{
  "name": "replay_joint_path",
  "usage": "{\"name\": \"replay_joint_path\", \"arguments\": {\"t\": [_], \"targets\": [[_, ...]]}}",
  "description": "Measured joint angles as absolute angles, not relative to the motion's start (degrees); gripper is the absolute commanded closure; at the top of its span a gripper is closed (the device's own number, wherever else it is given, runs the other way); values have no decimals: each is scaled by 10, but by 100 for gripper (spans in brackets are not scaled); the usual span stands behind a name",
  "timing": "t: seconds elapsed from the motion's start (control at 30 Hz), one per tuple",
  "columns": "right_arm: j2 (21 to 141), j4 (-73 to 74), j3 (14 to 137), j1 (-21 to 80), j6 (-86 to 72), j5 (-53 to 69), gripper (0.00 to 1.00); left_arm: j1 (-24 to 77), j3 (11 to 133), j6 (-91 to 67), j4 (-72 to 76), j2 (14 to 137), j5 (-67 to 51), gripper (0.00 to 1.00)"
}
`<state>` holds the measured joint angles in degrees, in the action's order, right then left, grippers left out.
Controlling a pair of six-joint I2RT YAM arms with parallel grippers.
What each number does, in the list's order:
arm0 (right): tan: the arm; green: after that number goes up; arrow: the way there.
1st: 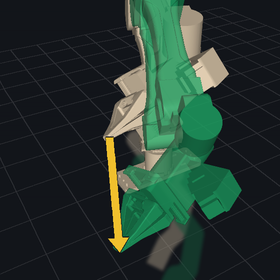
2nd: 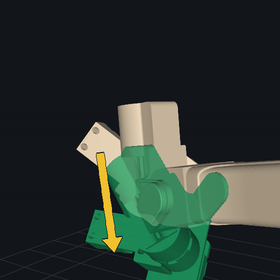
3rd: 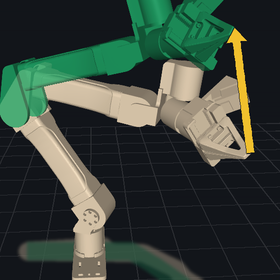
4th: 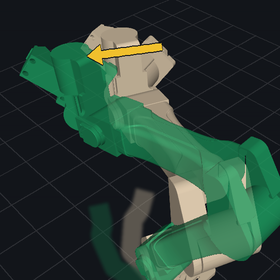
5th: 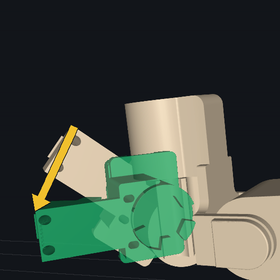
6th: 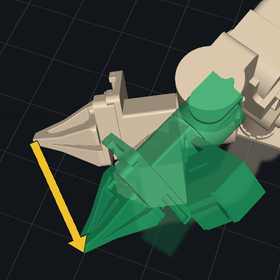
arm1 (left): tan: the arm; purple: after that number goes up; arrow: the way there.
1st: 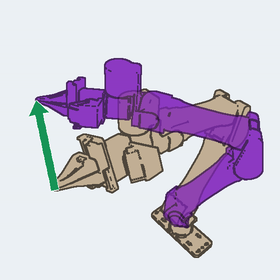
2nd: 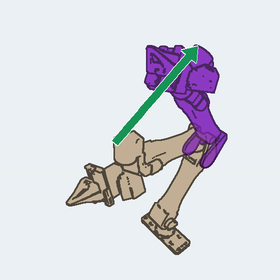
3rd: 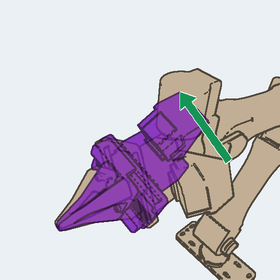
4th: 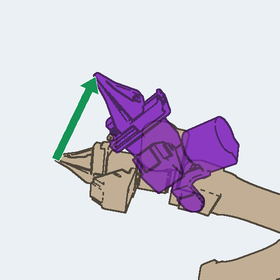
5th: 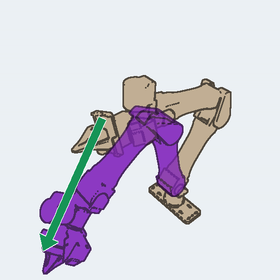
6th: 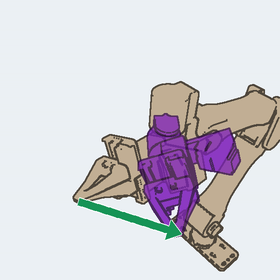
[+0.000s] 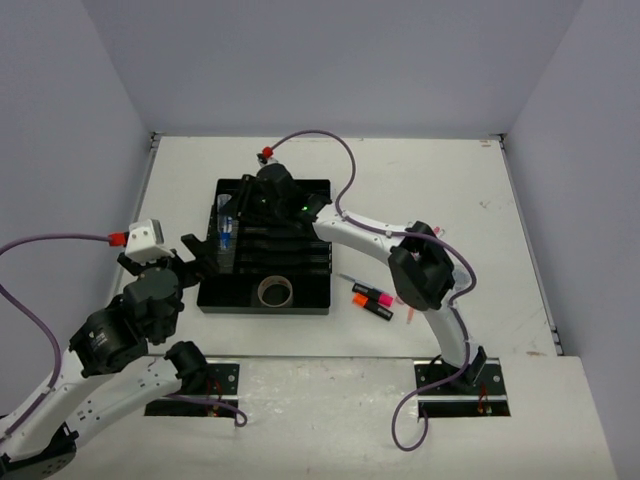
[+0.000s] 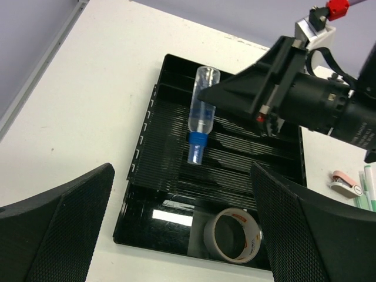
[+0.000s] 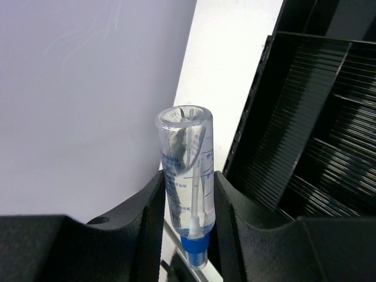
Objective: Sort the stationery into containers
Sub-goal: Place the stationery in the storage box, then pick up the stapler from the center of the board.
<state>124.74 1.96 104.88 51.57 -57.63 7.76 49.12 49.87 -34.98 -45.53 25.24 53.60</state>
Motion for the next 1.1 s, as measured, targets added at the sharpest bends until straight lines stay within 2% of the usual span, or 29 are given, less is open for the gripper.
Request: {"name": "replay_joint_path", "arguments": {"t": [0.27, 0.33, 0.4, 0.47, 0.57, 0.77, 0.87, 0.97, 1.1], "targets": [[1353, 60, 1168, 528, -627, 37, 87, 487, 499, -350, -455, 267, 536, 0], [1369, 67, 1174, 527, -635, 34, 79, 486, 499, -350, -456, 263, 536, 0], [1380, 79, 1174, 527, -642, 32, 65, 485, 499, -350, -456, 257, 536, 0], [1385, 90, 1174, 527, -645, 31, 42, 484, 499, -350, -455, 252, 536, 0], [1385, 100, 1179, 528, -646, 31, 26, 484, 499, -350, -455, 249, 536, 0], [1379, 100, 1191, 528, -620, 34, 17, 484, 499, -350, -455, 255, 535, 0], [1355, 101, 1175, 526, -590, 28, 9, 484, 499, -350, -455, 259, 535, 0], [1285, 118, 1120, 521, -555, 20, 1, 484, 499, -350, -456, 261, 535, 0], [1121, 99, 973, 490, -480, 16, 1, 484, 499, -349, -455, 262, 532, 0]]}}
